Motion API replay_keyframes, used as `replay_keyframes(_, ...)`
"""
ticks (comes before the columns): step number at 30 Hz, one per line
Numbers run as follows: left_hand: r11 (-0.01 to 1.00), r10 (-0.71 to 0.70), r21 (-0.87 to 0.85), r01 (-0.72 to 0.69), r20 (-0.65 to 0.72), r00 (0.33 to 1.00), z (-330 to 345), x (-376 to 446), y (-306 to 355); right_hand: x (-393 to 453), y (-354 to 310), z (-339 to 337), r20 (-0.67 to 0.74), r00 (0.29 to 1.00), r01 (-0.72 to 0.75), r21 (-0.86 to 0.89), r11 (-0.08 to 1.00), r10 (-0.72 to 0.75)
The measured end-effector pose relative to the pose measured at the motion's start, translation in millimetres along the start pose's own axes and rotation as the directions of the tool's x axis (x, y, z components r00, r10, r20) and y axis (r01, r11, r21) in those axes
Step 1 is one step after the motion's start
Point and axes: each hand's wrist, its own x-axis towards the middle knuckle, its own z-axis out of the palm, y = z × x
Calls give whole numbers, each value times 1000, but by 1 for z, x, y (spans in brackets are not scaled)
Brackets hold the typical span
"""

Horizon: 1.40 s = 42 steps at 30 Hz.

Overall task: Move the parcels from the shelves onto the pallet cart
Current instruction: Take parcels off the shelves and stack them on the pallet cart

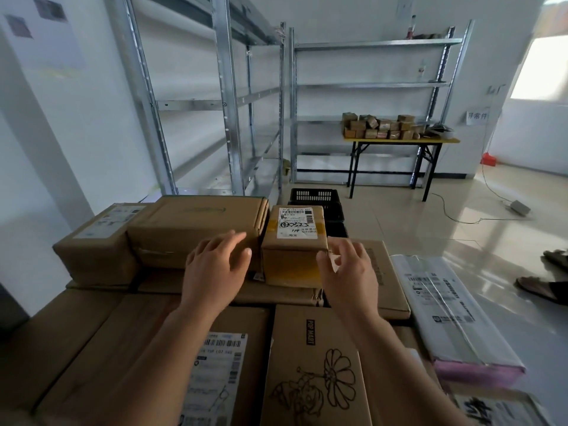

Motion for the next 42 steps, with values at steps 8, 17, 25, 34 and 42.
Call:
replay_keyframes(8,945,-312,-103,312,8,950,-19,-124,-1,-77,-34,13,315,898,317,19,948,-306)
replay_keyframes(17,851,-520,22,525,-118,846,-61,-213,-26,-146,-85,31,367,818,406,176,897,-443)
replay_keyframes(25,748,-649,-14,663,-223,728,-89,-295,-48,-214,-120,43,425,710,462,321,827,-562)
replay_keyframes(34,618,-705,27,786,-423,569,-172,-449,-70,-341,-193,33,476,502,564,453,691,-722)
replay_keyframes(42,448,-756,19,894,-526,390,-254,-606,-71,-482,-281,-15,468,283,574,616,539,-837)
